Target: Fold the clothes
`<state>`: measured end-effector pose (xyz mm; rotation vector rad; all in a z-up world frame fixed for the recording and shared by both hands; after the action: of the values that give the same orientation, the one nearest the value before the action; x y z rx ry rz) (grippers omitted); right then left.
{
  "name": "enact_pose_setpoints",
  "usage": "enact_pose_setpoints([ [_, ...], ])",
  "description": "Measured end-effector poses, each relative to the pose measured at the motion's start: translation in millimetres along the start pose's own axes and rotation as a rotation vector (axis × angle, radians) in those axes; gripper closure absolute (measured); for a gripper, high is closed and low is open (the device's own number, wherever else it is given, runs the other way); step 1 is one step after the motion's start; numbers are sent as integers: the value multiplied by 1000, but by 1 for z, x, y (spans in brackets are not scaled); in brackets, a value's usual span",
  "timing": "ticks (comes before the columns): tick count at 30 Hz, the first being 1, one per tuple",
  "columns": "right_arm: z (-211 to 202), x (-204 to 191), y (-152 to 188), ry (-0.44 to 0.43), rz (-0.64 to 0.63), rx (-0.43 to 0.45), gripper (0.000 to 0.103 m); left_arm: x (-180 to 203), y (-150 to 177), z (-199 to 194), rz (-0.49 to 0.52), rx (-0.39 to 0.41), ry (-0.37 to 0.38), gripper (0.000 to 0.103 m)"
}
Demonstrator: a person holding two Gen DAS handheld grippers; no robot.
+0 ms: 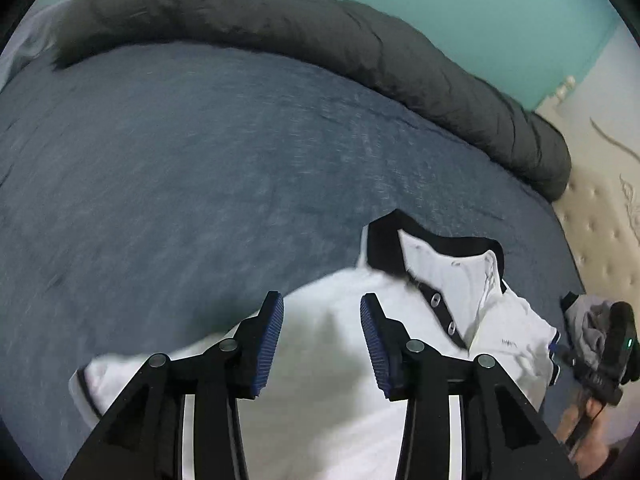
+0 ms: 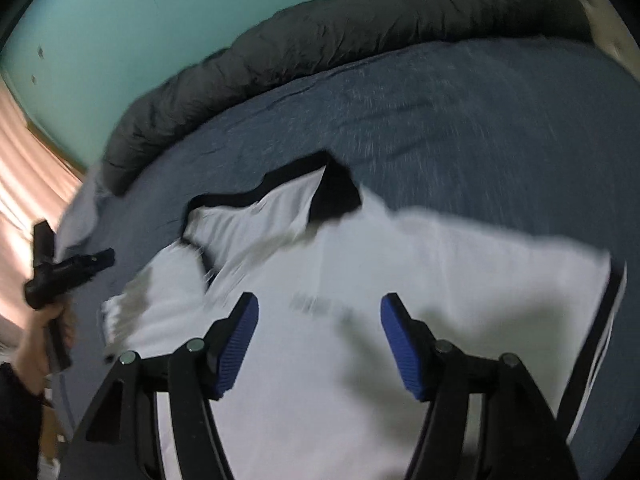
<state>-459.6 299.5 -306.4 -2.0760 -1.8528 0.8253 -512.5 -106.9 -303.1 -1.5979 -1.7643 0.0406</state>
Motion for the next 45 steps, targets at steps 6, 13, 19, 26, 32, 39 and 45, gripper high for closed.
enact_pose_setpoints([
  [6,51,4,-61,82,-50,-19,38,24,-29,50,45,-42,-10,53],
  [13,103,-4,-91,169,-190,-54,38,42,-49,105,125,-86,-61,52],
  [19,134,-14,-99,233,-262,-78,38,41,-48,130,162,-134,-89,52],
  [26,147,-8,-93,245,-284,-94,76,34,-33,149,199,-190,-114,79],
  [32,138,-11,-101,240,-296,-23,98,27,-40,145,220,-149,-147,97],
  [39,129,-16,-144,277,-269,39,99,31,-77,138,187,-96,-160,98],
  [45,134,-20,-175,310,-239,78,99,31,-100,148,180,-79,-180,98],
])
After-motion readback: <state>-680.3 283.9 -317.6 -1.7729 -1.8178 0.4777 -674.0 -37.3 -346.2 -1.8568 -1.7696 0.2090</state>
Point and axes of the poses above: each gripper's, at about its wrist camera, not at the fingertips, and z roughly the way its jaws point, x to its right, y to its underside, the point moved 10 cm from there along z, roughly the way its jaws point, and after that the axes turned 9 degrees about y, right-handed, at the moved point
